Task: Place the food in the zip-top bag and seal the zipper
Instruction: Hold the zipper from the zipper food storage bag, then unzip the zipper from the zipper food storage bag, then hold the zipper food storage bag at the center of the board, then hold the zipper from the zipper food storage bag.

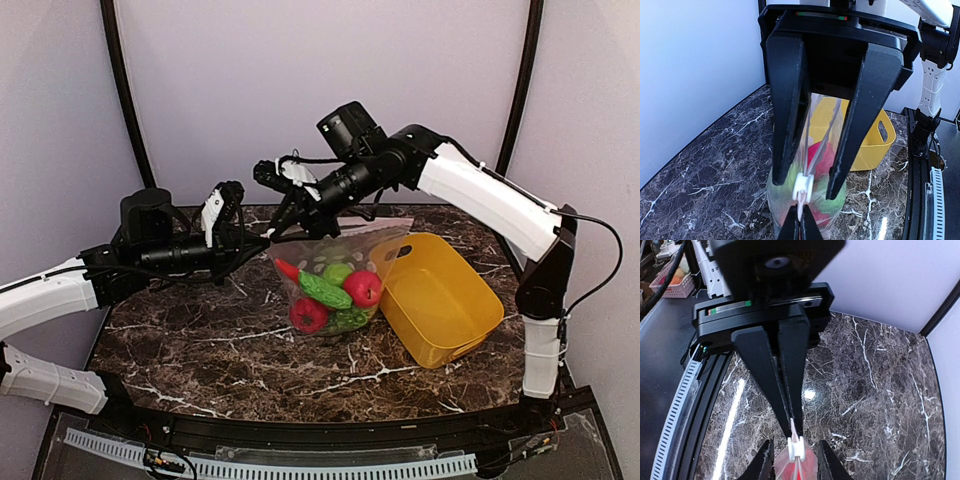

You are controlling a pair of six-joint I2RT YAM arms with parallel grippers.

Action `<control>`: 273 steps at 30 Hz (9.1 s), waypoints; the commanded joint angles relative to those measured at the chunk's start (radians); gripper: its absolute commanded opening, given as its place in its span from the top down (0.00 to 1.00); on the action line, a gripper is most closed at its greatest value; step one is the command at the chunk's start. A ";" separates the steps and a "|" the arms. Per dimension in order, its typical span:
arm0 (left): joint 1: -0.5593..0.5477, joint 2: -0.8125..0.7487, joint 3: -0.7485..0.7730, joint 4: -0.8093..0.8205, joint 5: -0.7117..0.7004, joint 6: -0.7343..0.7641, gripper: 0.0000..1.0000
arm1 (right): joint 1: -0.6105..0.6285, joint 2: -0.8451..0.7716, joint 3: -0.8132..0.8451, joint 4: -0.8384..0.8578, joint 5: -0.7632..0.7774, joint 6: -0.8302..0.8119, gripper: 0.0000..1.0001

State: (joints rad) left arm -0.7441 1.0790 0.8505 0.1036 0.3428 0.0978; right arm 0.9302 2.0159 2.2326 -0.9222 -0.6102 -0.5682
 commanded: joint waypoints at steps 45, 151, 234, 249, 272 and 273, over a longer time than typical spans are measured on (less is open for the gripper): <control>-0.002 -0.015 0.009 -0.008 -0.030 0.016 0.99 | 0.035 0.029 0.057 -0.008 -0.009 0.032 1.00; 0.054 -0.098 -0.091 -0.034 -0.224 -0.069 0.99 | -0.429 -0.427 -0.612 -0.023 -0.292 0.046 0.73; -0.167 0.573 0.741 -0.343 0.167 0.101 0.97 | -0.272 -0.374 -0.425 -0.096 -0.188 -0.028 1.00; -0.128 0.602 0.791 -0.370 0.256 0.011 0.64 | -0.269 -0.380 -0.427 -0.123 -0.189 -0.054 1.00; -0.101 0.635 0.820 -0.386 0.351 -0.013 0.88 | -0.263 -0.375 -0.424 -0.128 -0.188 -0.052 1.00; -0.100 0.634 0.818 -0.384 0.352 -0.013 0.88 | -0.263 -0.375 -0.424 -0.128 -0.188 -0.052 1.00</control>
State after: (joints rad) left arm -0.8505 1.7241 1.6508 -0.2752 0.6807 0.0910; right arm 0.6571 1.6417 1.7882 -1.0599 -0.7841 -0.6167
